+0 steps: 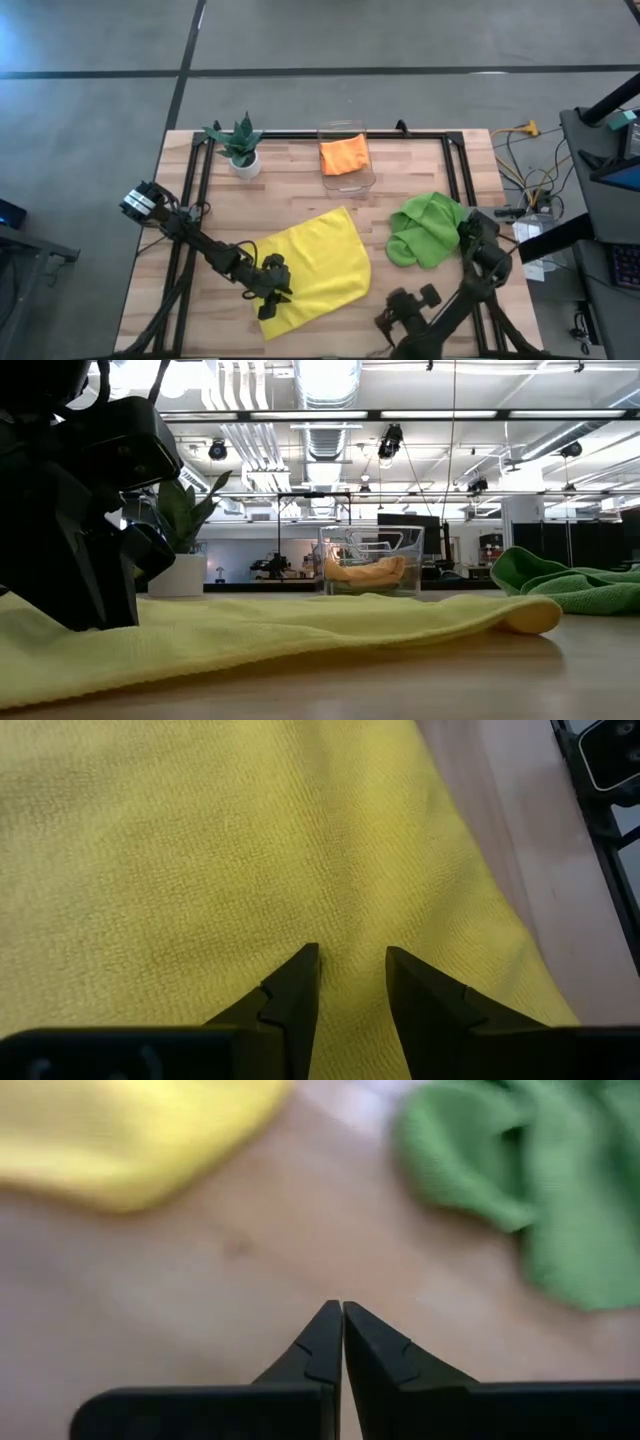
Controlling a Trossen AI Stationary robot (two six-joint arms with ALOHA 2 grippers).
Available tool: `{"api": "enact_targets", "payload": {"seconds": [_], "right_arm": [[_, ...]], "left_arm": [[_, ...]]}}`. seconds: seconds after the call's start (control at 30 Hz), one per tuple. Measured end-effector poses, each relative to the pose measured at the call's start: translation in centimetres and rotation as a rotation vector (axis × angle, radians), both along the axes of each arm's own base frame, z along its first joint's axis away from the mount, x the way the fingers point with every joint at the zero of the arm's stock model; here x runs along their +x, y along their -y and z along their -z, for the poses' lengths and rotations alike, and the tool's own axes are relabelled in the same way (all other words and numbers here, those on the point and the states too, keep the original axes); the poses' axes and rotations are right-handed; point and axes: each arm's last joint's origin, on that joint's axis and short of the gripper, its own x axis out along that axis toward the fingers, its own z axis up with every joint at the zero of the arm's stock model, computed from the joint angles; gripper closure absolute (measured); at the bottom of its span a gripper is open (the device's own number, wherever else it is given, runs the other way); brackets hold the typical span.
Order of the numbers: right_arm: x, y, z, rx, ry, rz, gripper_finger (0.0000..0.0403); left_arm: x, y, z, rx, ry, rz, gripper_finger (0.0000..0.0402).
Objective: Fold microfiber towels
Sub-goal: Fold the yellow towel
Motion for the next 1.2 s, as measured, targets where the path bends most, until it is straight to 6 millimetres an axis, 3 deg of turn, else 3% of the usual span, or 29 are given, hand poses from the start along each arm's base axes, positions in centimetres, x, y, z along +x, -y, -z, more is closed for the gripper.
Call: {"api": "enact_targets", "payload": {"seconds": [0.2,0.27,0.37,0.63,0.77,0.9,1.07,1.2], "right_arm": [[0.7,-1.1,-3.9,0.141,0.304,-0.132,0.0394],[0.9,-1.1,-4.0,0.139,0.343,-0.158,0.0394],[1.2,-1.0,-2.4,0.12,0.32,-0.183,0.0394],[3.0,-1.9,3.6,0.181,0.432,-0.152,0.0394],[3.4,-1.7,4.5,0.15,0.464,-0.14,0.0394],[5.1,-1.6,5.0,0.135,0.523,-0.191,0.0394],[7.2,-1.3,5.6,0.141,0.553,-0.252,0.0394],[8.0,0.0,6.1,0.098,0.507,-0.236,0.0394]], "left_arm": [[-0.5,-0.6,-3.1,0.056,0.108,-0.023,0.0295],[-0.3,-0.7,-4.6,0.054,0.193,-0.069,0.0295],[0.0,-1.2,-5.6,0.067,0.254,-0.106,0.0295],[0.5,-1.6,-3.4,0.05,0.146,-0.12,0.0295],[0.5,-1.5,-2.0,0.037,0.065,-0.102,0.0295],[0.4,-1.5,-0.6,0.035,-0.003,-0.1,0.0295],[0.3,-1.4,-0.5,0.024,-0.019,-0.084,0.0295],[0.3,-1.5,-0.6,0.024,-0.021,-0.077,0.0295]]}}
